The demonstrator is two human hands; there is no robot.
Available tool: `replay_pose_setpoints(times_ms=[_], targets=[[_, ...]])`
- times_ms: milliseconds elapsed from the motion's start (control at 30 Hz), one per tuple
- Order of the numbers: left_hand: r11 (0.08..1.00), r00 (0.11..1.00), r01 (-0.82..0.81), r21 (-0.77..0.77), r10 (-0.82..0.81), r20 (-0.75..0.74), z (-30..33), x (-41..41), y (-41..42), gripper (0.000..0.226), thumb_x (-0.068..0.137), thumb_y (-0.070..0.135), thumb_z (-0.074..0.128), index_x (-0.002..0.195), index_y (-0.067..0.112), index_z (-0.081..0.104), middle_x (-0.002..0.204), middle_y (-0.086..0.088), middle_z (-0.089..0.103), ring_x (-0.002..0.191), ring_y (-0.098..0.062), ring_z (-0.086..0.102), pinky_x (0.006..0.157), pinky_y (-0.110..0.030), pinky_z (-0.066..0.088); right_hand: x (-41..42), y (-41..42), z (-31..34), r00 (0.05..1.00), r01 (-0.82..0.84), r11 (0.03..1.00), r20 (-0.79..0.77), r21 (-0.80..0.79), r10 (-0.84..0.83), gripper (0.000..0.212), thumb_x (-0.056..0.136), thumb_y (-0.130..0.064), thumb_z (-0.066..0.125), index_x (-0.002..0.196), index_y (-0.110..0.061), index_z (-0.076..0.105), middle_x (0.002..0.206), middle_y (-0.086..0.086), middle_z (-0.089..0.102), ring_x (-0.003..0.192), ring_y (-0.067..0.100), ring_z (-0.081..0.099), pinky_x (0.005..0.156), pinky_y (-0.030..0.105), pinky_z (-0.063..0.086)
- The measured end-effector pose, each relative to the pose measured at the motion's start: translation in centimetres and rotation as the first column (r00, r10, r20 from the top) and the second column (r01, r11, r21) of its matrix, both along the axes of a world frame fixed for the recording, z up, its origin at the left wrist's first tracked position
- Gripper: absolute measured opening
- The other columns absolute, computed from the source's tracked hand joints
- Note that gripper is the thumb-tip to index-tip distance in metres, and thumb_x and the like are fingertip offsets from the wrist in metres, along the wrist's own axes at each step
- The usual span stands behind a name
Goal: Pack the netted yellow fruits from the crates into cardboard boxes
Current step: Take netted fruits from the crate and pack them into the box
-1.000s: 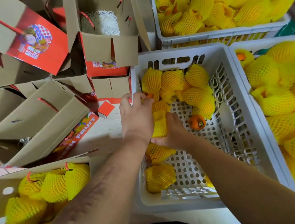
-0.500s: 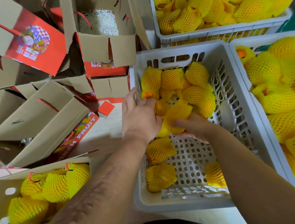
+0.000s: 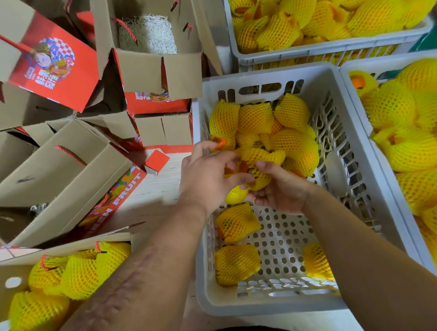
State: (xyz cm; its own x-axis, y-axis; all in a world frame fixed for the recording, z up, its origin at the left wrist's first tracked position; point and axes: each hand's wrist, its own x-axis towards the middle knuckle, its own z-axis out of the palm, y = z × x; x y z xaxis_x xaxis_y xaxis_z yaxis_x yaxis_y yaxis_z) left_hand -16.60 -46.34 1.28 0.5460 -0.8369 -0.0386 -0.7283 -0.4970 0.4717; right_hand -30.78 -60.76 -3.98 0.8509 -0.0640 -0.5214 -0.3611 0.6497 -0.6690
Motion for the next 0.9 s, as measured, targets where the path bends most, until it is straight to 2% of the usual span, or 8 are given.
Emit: replay_pose_setpoints(times_ms=[100, 233, 367, 533, 667, 767, 833, 900], targets=[[0.998, 0.999, 0.015, -0.062, -0.017, -0.033, 0.2, 0.1, 0.2, 0.056, 0.091, 0.077, 0.041, 0.128, 0.042, 0.066, 0.109, 0.032, 0.059, 0.138, -0.006, 0.027, 0.103, -0.036, 0.027, -1.2, -1.2, 0.3, 0.994, -0.102, 0.99, 0.056, 0.096, 0.097, 0.081, 0.058, -0.06, 0.092, 0.12, -0.013, 0.067, 0.104, 0.013, 0.071, 0.084, 0.021, 0.064, 0.079, 0.029, 0.054], [0.999, 0.999, 0.011, -0.031, -0.009, 0.043, -0.1, -0.1, 0.2, 0.021, 0.1, 0.044, 0.059, 0.114, 0.038, 0.073, 0.101, 0.021, 0.059, 0.134, -0.011, 0.033, 0.106, -0.043, 0.033, -1.0, -0.6, 0.2, 0.992, -0.129, 0.987, 0.017, 0.096, 0.128, 0.077, 0.062, -0.054, 0.093, 0.118, -0.008, 0.067, 0.106, 0.017, 0.073, 0.086, 0.025, 0.071, 0.078, 0.03, 0.06], [1.0, 0.996, -0.024, -0.016, 0.025, 0.081, 0.0, -0.4, -0.1, 0.018, 0.09, 0.034, 0.068, 0.108, 0.033, 0.069, 0.092, 0.015, 0.056, 0.121, -0.01, 0.039, 0.099, -0.043, 0.04, 0.7, 0.7, -0.6, 0.992, 0.107, 0.986, -0.078, 0.131, -0.097, 0.058, 0.079, -0.046, 0.079, 0.123, -0.01, 0.067, 0.108, 0.015, 0.074, 0.091, 0.026, 0.074, 0.08, 0.03, 0.061], [0.999, 0.995, -0.036, -0.001, 0.036, 0.095, 0.1, -0.5, -0.2, 0.015, 0.091, 0.036, 0.065, 0.105, 0.032, 0.063, 0.09, 0.01, 0.058, 0.116, -0.009, 0.037, 0.094, -0.039, 0.04, 1.8, 1.3, -1.4, 0.927, 0.342, 0.919, -0.229, 0.196, -0.296, 0.072, 0.082, -0.07, 0.067, 0.119, -0.008, 0.071, 0.101, 0.012, 0.074, 0.085, 0.02, 0.072, 0.073, 0.029, 0.061], [0.999, 0.996, -0.051, 0.001, 0.051, 0.072, 0.4, -0.5, -0.2, 0.014, 0.095, 0.037, 0.057, 0.107, 0.03, 0.058, 0.091, 0.006, 0.057, 0.118, -0.011, 0.037, 0.092, -0.036, 0.036, 2.1, 1.6, -1.0, 0.949, 0.288, 0.919, 0.045, 0.268, -0.311, 0.043, 0.096, -0.036, 0.068, 0.135, -0.02, 0.059, 0.127, 0.005, 0.07, 0.109, 0.016, 0.072, 0.087, 0.029, 0.059], [0.997, 0.994, -0.077, 0.013, 0.075, 0.083, 0.4, -0.5, -0.4, 0.017, 0.1, 0.036, 0.05, 0.112, 0.026, 0.058, 0.097, 0.003, 0.056, 0.12, -0.014, 0.039, 0.087, -0.035, 0.032, 1.8, 1.5, -1.2, 0.956, 0.175, 0.977, 0.216, 0.122, -0.198, 0.059, 0.095, -0.003, 0.064, 0.14, -0.036, 0.047, 0.134, 0.006, 0.067, 0.118, 0.024, 0.069, 0.093, 0.032, 0.058], [0.996, 0.993, -0.084, 0.005, 0.083, 0.086, 0.4, -0.6, -0.5, 0.02, 0.103, 0.036, 0.045, 0.109, 0.023, 0.059, 0.1, 0.002, 0.054, 0.119, -0.015, 0.039, 0.087, -0.036, 0.032, 1.7, 1.8, -1.3, 0.968, 0.165, 0.985, 0.198, -0.046, -0.153, 0.058, 0.094, -0.007, 0.069, 0.135, -0.043, 0.05, 0.131, 0.013, 0.068, 0.107, 0.028, 0.073, 0.083, 0.03, 0.06], [0.998, 0.993, -0.067, -0.022, 0.069, 0.099, 0.4, -0.7, -0.4, 0.021, 0.105, 0.036, 0.043, 0.094, 0.023, 0.056, 0.093, 0.003, 0.054, 0.115, -0.015, 0.04, 0.09, -0.04, 0.037, 1.9, 2.1, -1.4, 0.96, 0.27, 0.951, 0.115, -0.154, -0.254, 0.052, 0.09, -0.018, 0.077, 0.131, -0.042, 0.055, 0.126, 0.019, 0.068, 0.098, 0.03, 0.075, 0.076, 0.03, 0.061]])
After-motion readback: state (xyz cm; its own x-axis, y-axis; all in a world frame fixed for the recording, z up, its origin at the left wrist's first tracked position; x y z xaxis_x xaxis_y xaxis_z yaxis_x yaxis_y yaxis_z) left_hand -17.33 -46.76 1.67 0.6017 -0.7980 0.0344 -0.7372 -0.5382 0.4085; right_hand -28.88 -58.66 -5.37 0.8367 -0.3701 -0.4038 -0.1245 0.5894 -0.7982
